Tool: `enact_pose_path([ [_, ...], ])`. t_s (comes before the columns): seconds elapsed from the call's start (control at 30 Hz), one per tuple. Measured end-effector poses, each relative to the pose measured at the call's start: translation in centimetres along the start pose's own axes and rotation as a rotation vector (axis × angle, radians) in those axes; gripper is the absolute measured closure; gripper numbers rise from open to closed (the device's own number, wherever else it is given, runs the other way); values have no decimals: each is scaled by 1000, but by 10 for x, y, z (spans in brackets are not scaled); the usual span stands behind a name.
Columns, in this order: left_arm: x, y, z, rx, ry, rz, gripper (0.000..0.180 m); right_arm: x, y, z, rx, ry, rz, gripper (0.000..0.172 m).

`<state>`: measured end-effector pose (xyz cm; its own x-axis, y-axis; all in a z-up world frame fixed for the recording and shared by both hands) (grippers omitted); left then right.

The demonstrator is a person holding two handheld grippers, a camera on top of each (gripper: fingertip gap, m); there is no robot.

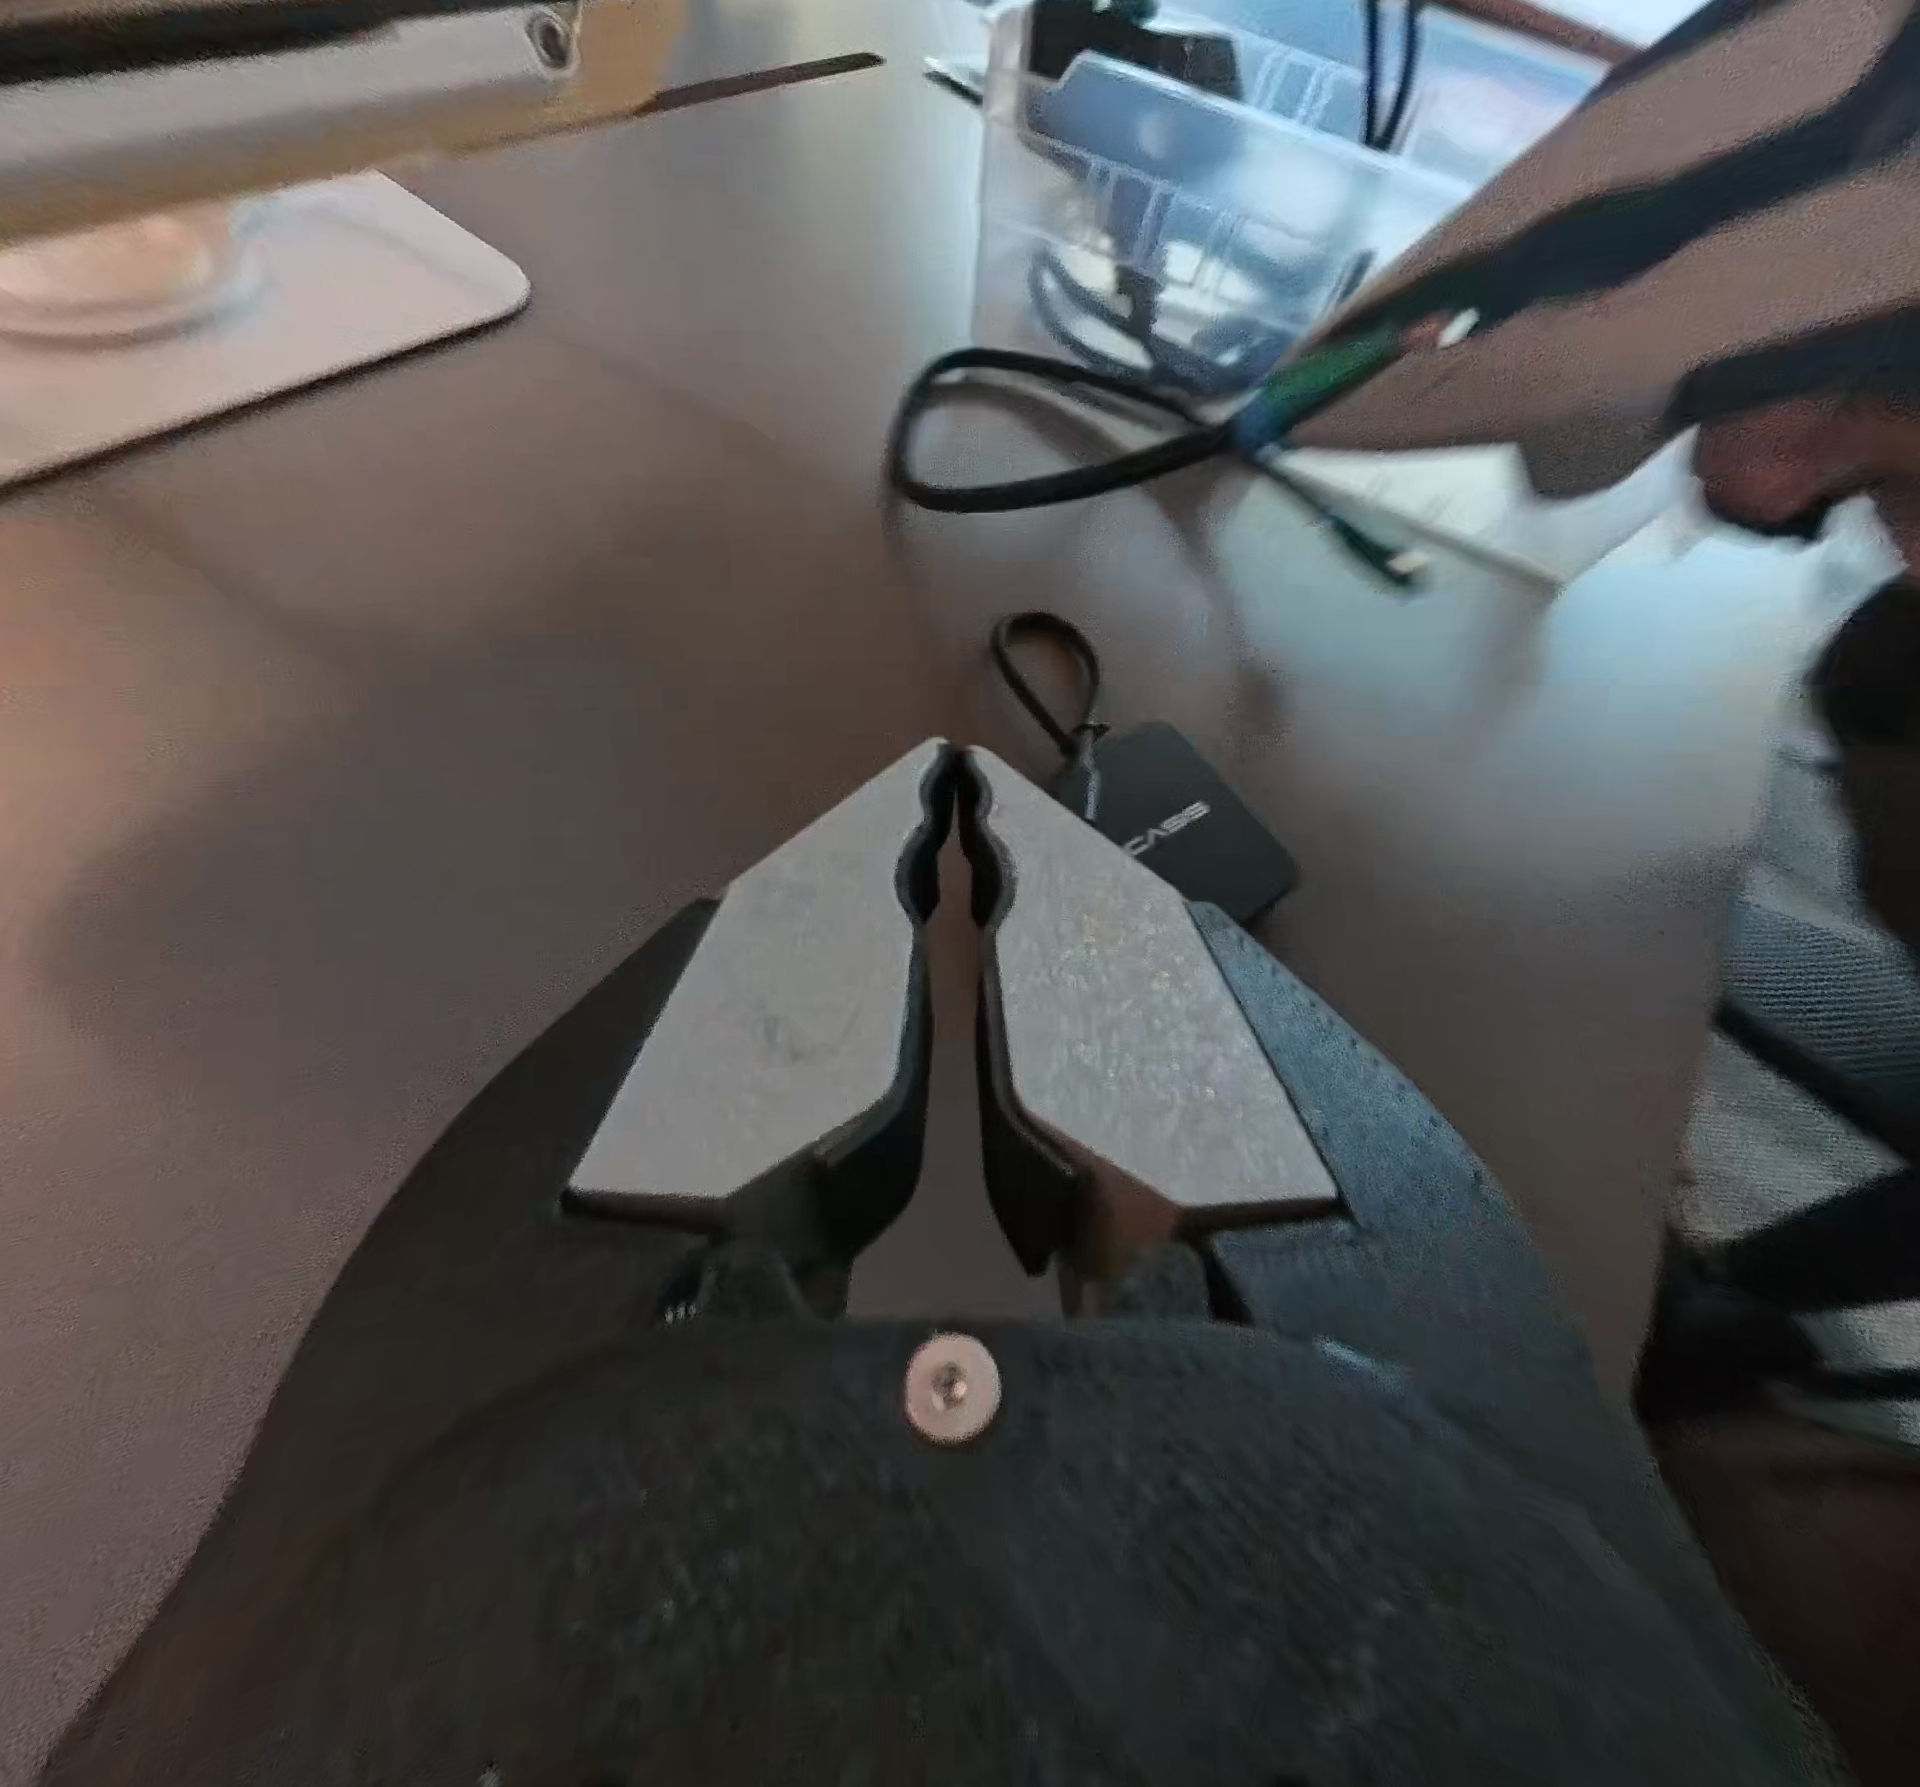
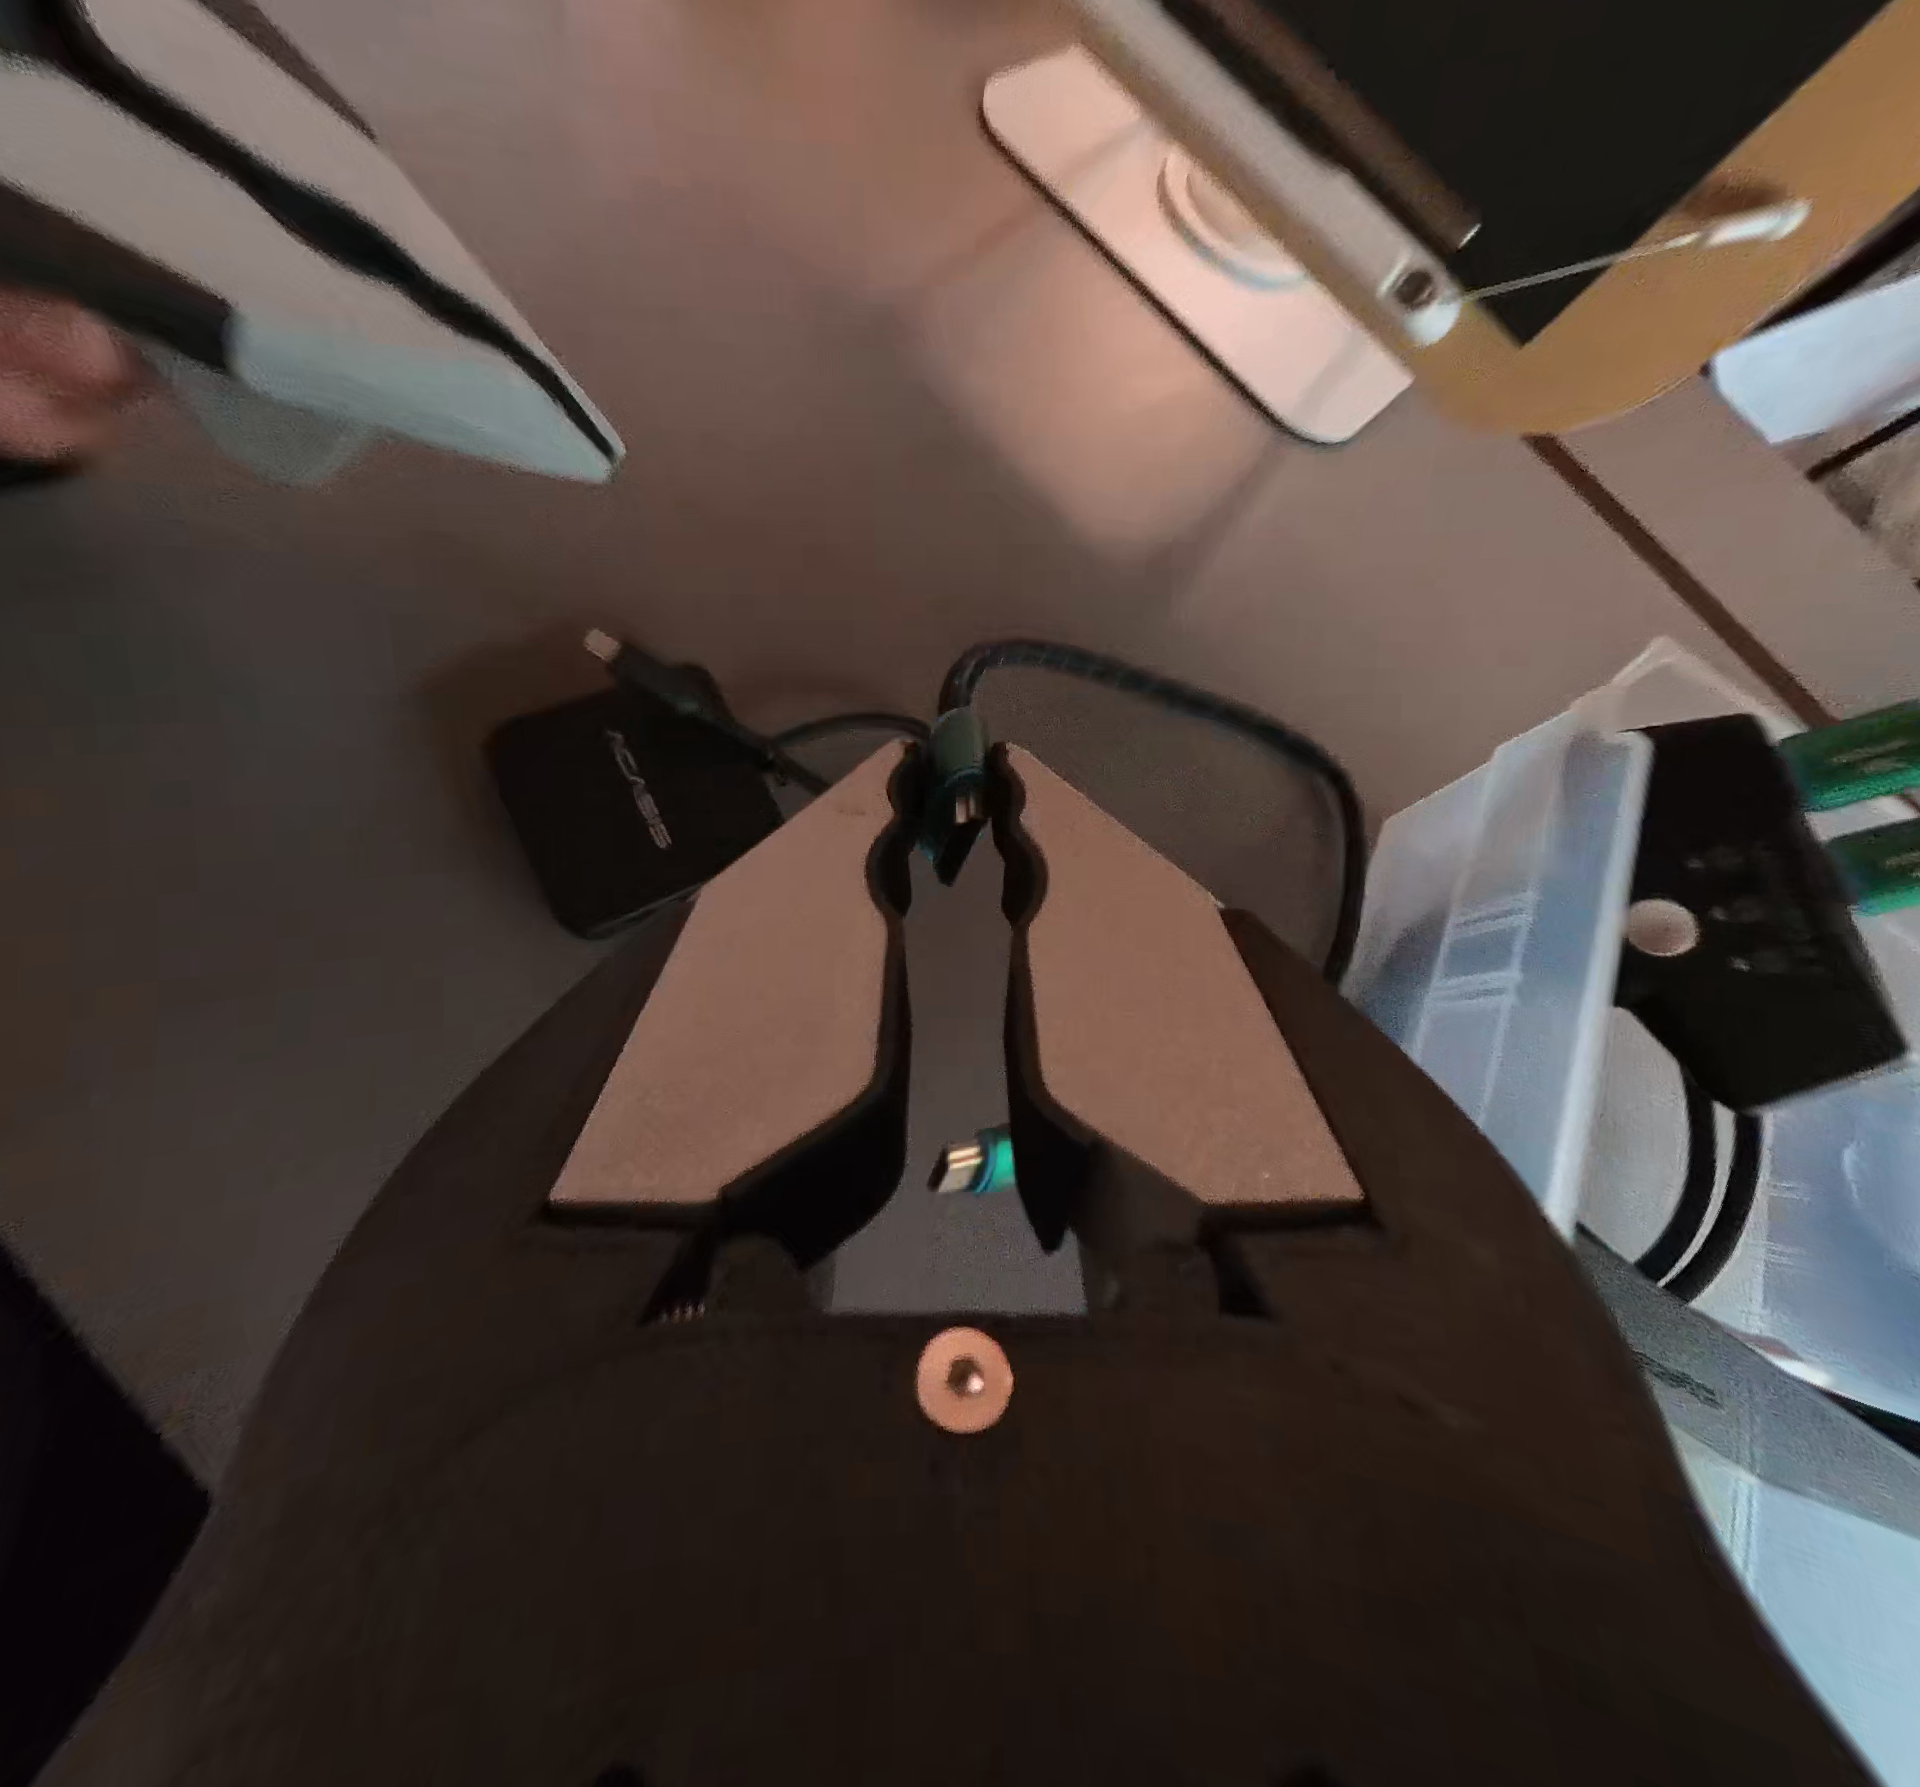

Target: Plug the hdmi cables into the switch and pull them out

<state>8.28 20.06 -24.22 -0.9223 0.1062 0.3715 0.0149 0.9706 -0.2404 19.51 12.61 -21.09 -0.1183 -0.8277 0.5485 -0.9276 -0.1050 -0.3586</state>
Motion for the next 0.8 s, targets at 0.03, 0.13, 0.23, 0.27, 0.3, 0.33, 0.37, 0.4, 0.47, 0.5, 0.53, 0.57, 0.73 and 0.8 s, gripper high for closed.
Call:
enact_pose_path([
  [0.03,2,2,-2,32,-22,24,180,-9,3,6,14,33,9,162],
  [0.13,9,8,-4,57,-44,50,180,-33,10,22,36,116,7,163],
  [0.23,12,8,-5,66,-56,95,180,-48,16,39,34,193,-26,163],
  [0.27,12,8,-5,70,-56,106,180,-51,18,44,30,224,-45,163],
  [0.3,12,9,-4,75,-54,109,180,-54,20,48,27,251,-59,163],
  [0.33,11,11,-3,76,-50,101,180,-55,21,51,23,265,-64,163],
  [0.37,11,14,-2,73,-45,82,180,-55,21,51,22,266,-72,161],
  [0.4,11,17,-1,67,-39,59,180,-54,21,50,20,261,-80,157],
  [0.47,11,20,2,48,-16,32,180,-49,18,46,15,244,-76,153],
  [0.5,10,20,4,39,-1,28,180,-46,17,44,12,232,-76,151],
  [0.53,8,19,6,34,14,35,180,-43,15,41,8,221,-79,149],
  [0.57,7,18,8,35,22,46,180,-39,14,39,4,210,-85,148],
  [0.73,4,12,10,8,30,76,180,-25,12,27,-7,155,-95,145],
  [0.8,4,12,9,3,22,77,180,-19,15,21,-4,133,-109,143],
])
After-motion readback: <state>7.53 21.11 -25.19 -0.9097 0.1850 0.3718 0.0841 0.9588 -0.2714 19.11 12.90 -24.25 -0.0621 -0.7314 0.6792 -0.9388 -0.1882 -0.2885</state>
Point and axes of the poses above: each gripper's, where its closed fingertips meet, x back along the fingers, z out of its underside, y = z × x across the jaws, the point moved 3 cm from there along x, back along the fingers, and after that the axes turned 8 degrees about z, right-handed, at the moved point
